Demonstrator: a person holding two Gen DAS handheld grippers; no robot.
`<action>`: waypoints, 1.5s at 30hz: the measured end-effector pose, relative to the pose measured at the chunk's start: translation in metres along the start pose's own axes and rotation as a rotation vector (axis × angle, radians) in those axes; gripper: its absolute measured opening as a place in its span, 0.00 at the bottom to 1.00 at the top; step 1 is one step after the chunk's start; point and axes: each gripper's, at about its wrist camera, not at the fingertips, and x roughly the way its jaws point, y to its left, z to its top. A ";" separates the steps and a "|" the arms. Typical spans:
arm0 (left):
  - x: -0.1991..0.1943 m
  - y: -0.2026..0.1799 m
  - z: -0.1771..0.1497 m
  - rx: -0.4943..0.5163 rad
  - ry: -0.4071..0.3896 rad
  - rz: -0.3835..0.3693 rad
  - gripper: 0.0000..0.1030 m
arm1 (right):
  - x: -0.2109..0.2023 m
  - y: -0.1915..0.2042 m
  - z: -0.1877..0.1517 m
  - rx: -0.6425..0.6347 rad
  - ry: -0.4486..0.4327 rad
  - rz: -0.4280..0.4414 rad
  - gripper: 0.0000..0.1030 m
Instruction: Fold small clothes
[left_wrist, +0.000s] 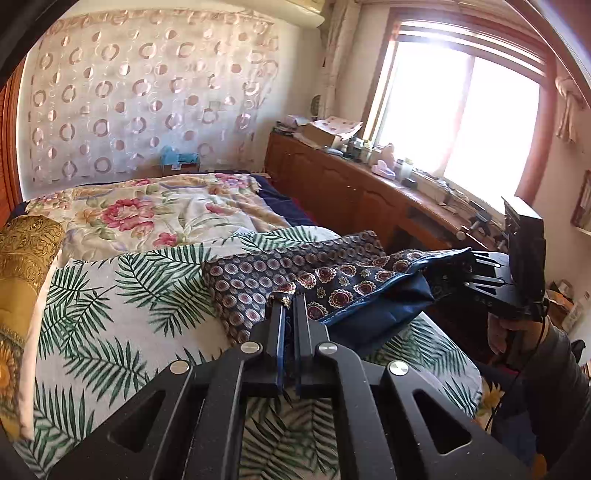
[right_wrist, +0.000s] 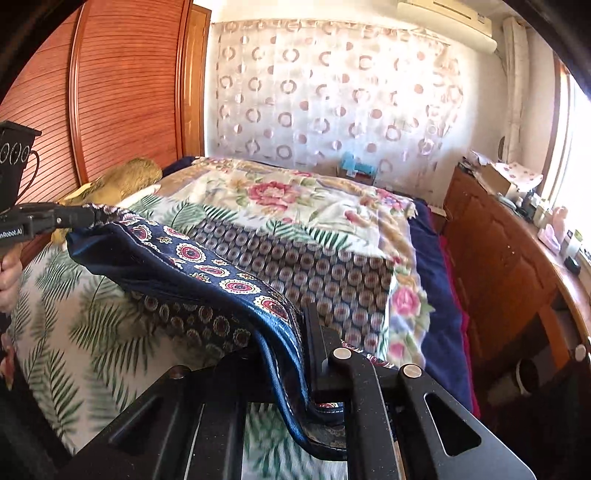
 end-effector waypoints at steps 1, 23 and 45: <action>0.007 0.005 0.003 -0.008 0.007 0.005 0.04 | 0.007 0.002 -0.001 0.004 0.000 0.004 0.10; 0.089 0.038 0.036 -0.011 0.141 0.045 0.04 | 0.090 -0.028 0.038 0.086 0.111 0.070 0.10; 0.117 0.049 0.028 0.002 0.202 0.107 0.73 | 0.066 -0.056 0.087 0.108 -0.004 -0.133 0.46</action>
